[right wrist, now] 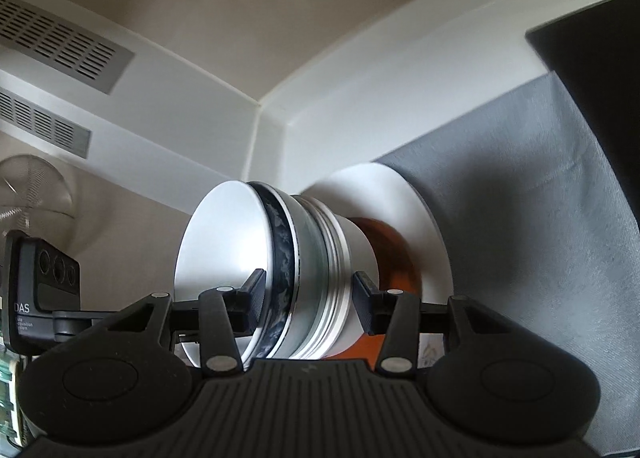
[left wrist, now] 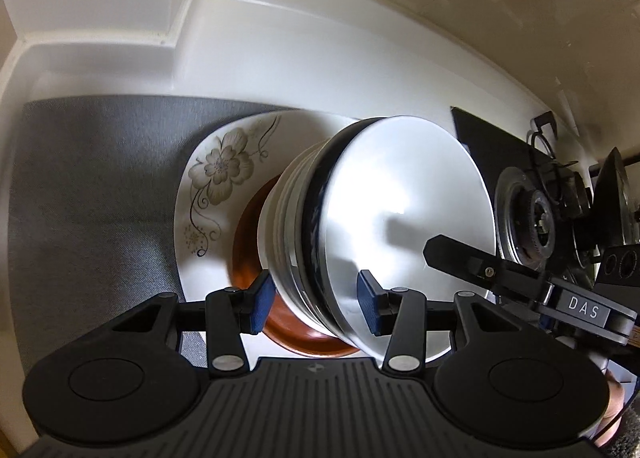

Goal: Organize plates and bowls
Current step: 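Open both tools and pull them back from the bowl stack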

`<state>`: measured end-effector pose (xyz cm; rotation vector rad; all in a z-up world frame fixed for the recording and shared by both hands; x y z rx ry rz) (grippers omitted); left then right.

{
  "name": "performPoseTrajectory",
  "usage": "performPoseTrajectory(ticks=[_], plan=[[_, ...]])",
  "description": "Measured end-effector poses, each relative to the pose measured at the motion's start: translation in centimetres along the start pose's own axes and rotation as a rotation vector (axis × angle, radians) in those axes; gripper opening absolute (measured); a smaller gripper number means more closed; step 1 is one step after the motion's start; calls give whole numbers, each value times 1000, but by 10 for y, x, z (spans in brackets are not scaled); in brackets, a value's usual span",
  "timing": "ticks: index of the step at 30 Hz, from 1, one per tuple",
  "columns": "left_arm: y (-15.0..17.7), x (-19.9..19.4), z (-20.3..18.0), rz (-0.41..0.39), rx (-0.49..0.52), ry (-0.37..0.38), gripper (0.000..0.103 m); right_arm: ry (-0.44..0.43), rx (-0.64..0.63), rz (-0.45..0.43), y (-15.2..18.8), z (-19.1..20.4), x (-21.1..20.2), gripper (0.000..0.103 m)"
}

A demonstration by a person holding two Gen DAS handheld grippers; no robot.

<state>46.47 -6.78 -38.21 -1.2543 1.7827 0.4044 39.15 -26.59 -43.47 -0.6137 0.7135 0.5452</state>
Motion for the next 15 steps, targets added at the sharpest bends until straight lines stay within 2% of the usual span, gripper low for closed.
performPoseTrajectory(ticks=[9, 12, 13, 14, 15], plan=[[0, 10, 10, -25, -16, 18, 47, 14, -8, 14, 3, -5, 11, 54], [0, 4, 9, -64, -25, 10, 47, 16, 4, 5, 4, -7, 6, 59], [1, -1, 8, -85, -26, 2, 46, 60, 5, -36, 3, -10, -2, 64], [3, -8, 4, -110, -11, -7, 48, 110, 7, -68, 4, -12, -13, 74], [4, -18, 0, -134, 14, -21, 53, 128, -1, -96, 7, -10, -25, 75]])
Point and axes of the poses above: each gripper's, at about its wrist camera, not at the fingertips, and x roughly the way its jaws point, z to its left, y to its underside, the point moved 10 cm from there along x, roughly the way its jaws point, and after that the axes turned 10 degrees about y, right-handed, at the moved point
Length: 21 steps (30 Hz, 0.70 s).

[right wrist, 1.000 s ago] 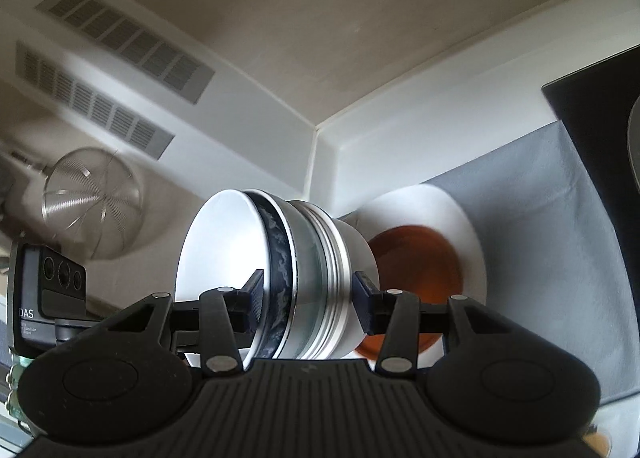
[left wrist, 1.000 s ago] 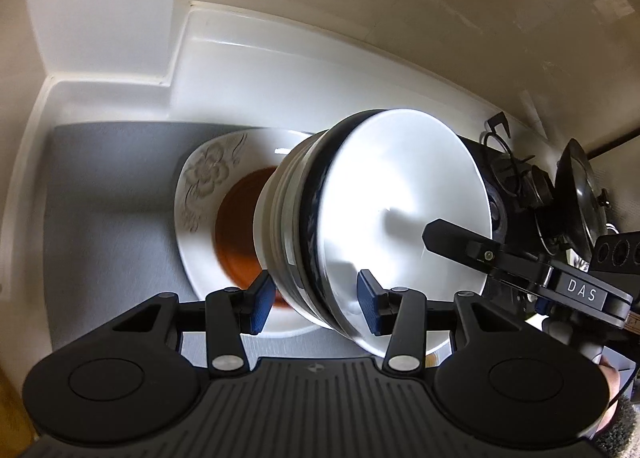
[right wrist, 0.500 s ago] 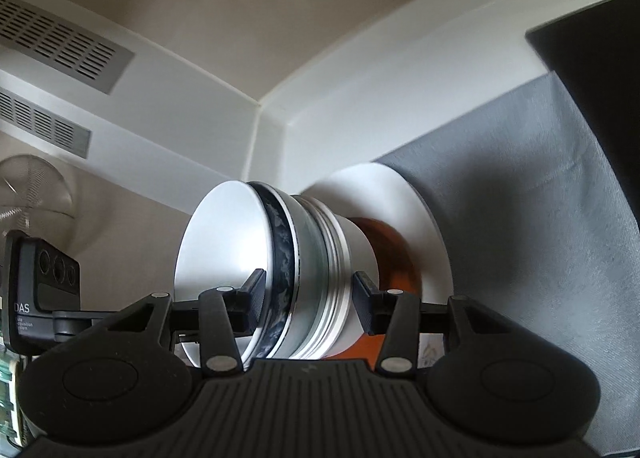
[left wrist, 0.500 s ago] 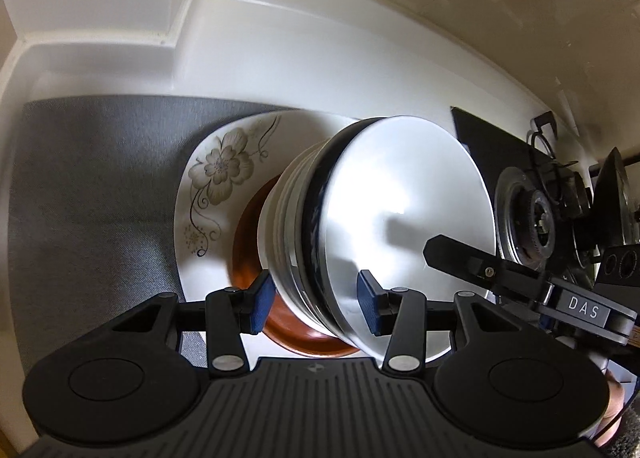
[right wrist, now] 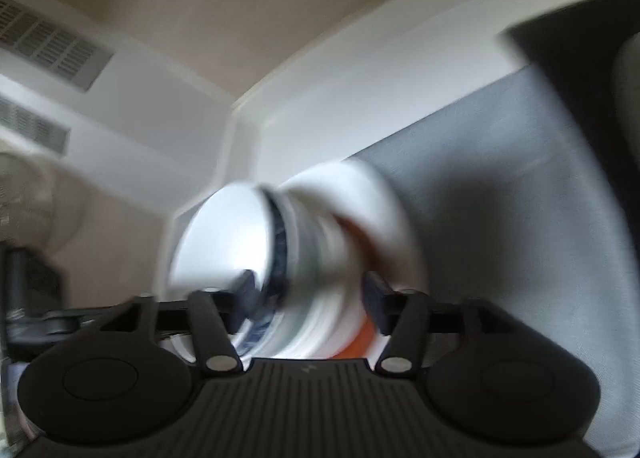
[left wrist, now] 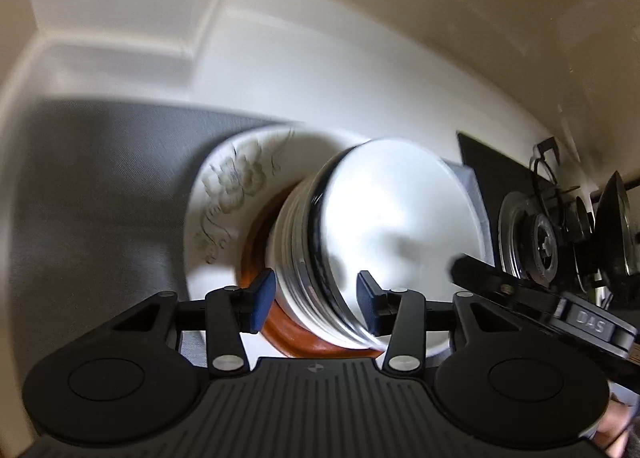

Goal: Organize plates and bowls
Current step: 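Open both tools and pull them back from the bowl stack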

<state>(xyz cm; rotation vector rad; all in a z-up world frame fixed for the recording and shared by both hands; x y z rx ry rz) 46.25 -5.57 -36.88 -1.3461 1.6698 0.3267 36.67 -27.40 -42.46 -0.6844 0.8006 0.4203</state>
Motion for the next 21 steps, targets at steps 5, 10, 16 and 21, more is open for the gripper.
performPoseTrajectory(ticks=[5, 10, 16, 21], plan=[[13, -75, -37, -160, 124, -135, 66, 159, -93, -84, 29, 13, -73, 90], [45, -161, -114, -273, 224, -113, 96, 165, -137, -95, 58, 52, -146, 99], [76, -224, -175, -330, 248, -241, 103, 242, -235, -109, 71, 102, -219, 103], [92, -242, -188, -302, 169, -309, 102, 368, -308, -195, 68, 121, -264, 103]])
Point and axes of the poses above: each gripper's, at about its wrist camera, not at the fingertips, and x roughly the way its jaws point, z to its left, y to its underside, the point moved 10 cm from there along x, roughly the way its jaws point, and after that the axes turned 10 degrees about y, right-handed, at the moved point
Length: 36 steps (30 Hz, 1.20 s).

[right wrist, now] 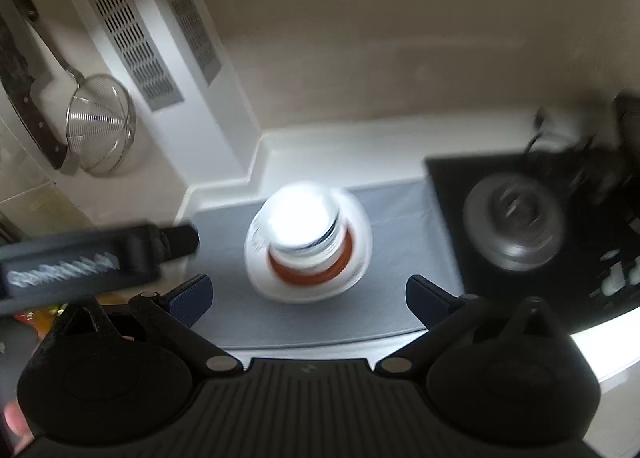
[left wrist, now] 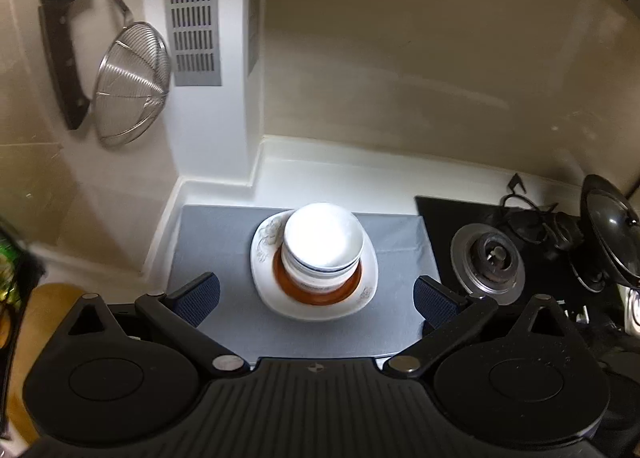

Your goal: Organize plates and bowls

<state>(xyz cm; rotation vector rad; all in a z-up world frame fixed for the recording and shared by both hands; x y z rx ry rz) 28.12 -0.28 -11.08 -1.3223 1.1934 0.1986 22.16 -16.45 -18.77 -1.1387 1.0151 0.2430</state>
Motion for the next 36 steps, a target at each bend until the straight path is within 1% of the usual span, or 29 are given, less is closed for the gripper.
performPoseTrajectory(ticks=[2, 4, 6, 10, 15, 19, 25, 31, 36], plan=[[0, -5, -2, 17, 37, -61, 102, 31, -17, 9, 1, -2, -9, 103], [0, -8, -6, 49, 100, -119, 102, 29, -22, 64, 3, 0, -10, 103], [0, -17, -6, 52, 110, -145, 102, 20, -16, 77, 6, -1, -13, 103], [2, -20, -7, 70, 94, -145, 102, 9, 2, 109, 10, -3, -12, 103], [5, -19, -7, 78, 101, -153, 102, -2, 5, 114, 15, -3, -14, 102], [7, -17, -6, 100, 89, -159, 102, -23, 11, 151, 18, -3, -10, 103], [9, -17, -8, 113, 96, -150, 102, -22, 8, 151, 19, -3, -11, 103], [11, -17, -9, 128, 97, -161, 102, -29, -1, 160, 19, -2, -9, 102], [10, -18, -9, 129, 103, -151, 102, -49, -5, 156, 18, 0, -11, 102]])
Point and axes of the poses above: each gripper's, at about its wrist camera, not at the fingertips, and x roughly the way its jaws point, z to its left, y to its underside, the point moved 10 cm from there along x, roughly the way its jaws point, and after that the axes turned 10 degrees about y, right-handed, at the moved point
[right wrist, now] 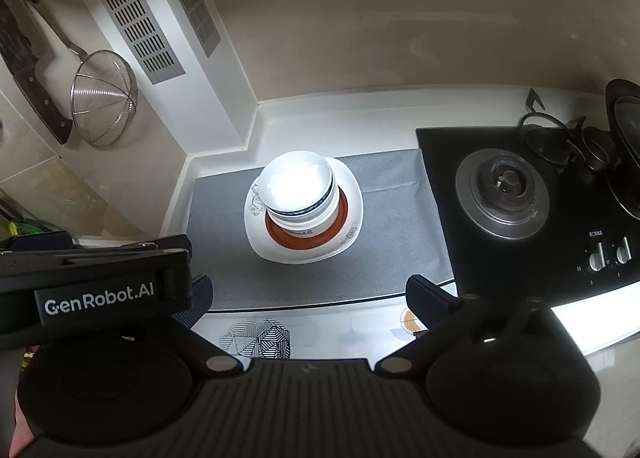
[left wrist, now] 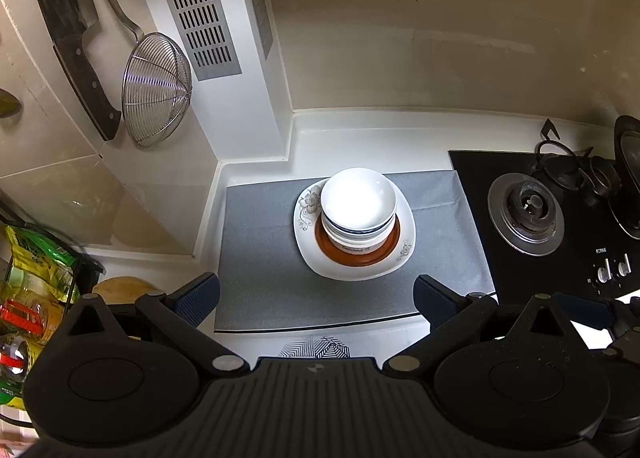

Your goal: Organize plates and bowls

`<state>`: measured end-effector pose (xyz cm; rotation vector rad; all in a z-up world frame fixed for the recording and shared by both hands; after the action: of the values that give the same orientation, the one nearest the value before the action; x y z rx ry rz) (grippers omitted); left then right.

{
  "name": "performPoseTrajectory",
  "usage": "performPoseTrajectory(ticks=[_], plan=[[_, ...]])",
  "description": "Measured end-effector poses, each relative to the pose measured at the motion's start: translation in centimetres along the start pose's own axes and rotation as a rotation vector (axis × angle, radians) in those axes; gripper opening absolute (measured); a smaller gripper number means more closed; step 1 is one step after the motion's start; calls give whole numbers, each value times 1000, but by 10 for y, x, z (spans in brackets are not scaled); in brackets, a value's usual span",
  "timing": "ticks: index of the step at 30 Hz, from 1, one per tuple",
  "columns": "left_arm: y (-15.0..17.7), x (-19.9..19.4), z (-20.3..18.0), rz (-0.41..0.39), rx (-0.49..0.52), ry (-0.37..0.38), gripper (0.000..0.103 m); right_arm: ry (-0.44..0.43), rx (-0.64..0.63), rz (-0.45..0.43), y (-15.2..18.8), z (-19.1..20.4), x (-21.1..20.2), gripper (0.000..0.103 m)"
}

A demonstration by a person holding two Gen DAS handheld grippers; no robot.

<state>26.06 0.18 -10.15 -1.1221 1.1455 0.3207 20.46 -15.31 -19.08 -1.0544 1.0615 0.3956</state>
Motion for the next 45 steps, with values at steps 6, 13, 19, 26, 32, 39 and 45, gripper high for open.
performPoseTrajectory(ticks=[6, 13, 19, 26, 32, 39, 45], plan=[[-1, -1, 1, -3, -1, 1, 102, -3, -4, -3, -1, 1, -1, 102], [-1, 0, -1, -1, 11, 2, 103, -2, -5, -5, -1, 2, -1, 103], [-1, 1, -1, 1, 11, 3, 102, -1, -7, -4, 0, 3, 0, 102], [-2, 1, 0, -3, 10, 2, 102, -4, -15, -6, -2, 4, 2, 102], [-2, 3, 2, 2, 4, 2, 103, -5, -20, 0, -4, 6, 4, 103], [-4, 3, 4, -5, 3, -2, 103, -6, -28, -7, -8, 9, 4, 102], [-5, 4, 5, -2, 1, -3, 103, -7, -30, -4, -8, 11, 5, 102]])
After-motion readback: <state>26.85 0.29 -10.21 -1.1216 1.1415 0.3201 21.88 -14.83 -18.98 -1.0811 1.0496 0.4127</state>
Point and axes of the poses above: each gripper's, at about its wrist camera, not at the fingertips, and x roughly the way its jaws point, z to its left, y to its underside, the point moved 10 cm from there along x, roughly the way its jaws point, and after that the axes turned 10 degrees about y, right-handed, at the moved point
